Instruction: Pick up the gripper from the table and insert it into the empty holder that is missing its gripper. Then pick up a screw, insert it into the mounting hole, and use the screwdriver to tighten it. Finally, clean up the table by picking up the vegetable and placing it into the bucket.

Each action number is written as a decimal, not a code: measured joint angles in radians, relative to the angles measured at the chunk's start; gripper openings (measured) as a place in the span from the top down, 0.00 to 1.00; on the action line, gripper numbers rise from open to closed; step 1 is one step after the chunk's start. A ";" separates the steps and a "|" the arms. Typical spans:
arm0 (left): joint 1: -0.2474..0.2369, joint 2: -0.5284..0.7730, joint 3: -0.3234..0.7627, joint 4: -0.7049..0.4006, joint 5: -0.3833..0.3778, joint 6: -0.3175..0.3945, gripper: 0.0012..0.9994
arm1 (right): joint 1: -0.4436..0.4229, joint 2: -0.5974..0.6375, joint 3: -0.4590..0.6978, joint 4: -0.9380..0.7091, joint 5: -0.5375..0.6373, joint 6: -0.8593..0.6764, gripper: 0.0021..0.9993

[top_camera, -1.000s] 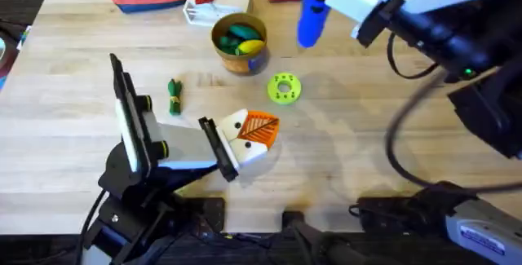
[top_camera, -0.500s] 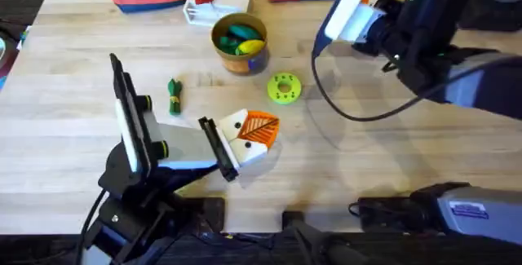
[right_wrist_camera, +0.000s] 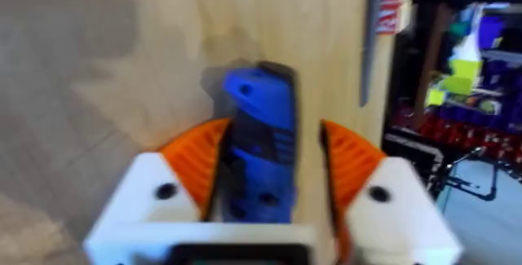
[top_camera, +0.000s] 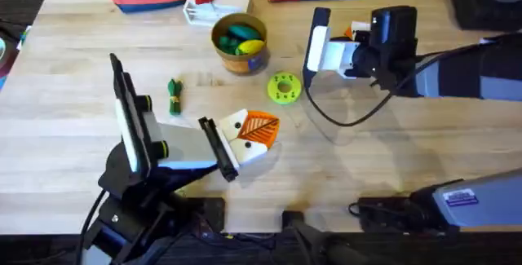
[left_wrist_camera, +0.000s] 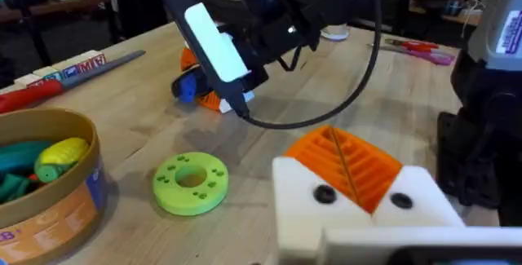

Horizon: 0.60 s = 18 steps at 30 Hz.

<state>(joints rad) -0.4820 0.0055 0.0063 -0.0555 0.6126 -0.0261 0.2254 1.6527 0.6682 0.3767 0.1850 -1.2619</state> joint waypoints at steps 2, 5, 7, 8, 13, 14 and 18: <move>0.000 0.000 0.000 0.000 0.000 0.000 0.99 | 0.010 -0.006 0.018 -0.009 0.004 -0.002 0.17; 0.000 0.000 0.000 0.000 0.000 0.001 0.98 | 0.023 -0.020 0.037 -0.044 0.009 0.003 0.01; 0.000 0.000 0.000 0.000 -0.001 0.003 0.82 | 0.038 -0.021 0.037 -0.051 0.020 0.033 0.01; 0.000 0.000 0.000 0.001 -0.002 0.001 0.69 | 0.047 -0.021 0.037 -0.055 0.029 0.063 0.01; 0.000 0.000 0.000 0.000 -0.002 0.000 0.03 | 0.095 -0.039 0.037 -0.086 0.058 0.265 0.01; 0.000 0.000 0.000 0.000 -0.003 0.000 0.02 | 0.105 -0.047 0.036 -0.097 0.058 0.306 0.01; 0.000 0.000 0.000 0.001 -0.008 0.000 0.01 | 0.133 -0.096 0.027 -0.123 0.057 0.475 0.01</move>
<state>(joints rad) -0.4820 0.0055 0.0063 -0.0543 0.6051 -0.0257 0.3586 1.5571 0.6951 0.2538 0.2420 -0.7864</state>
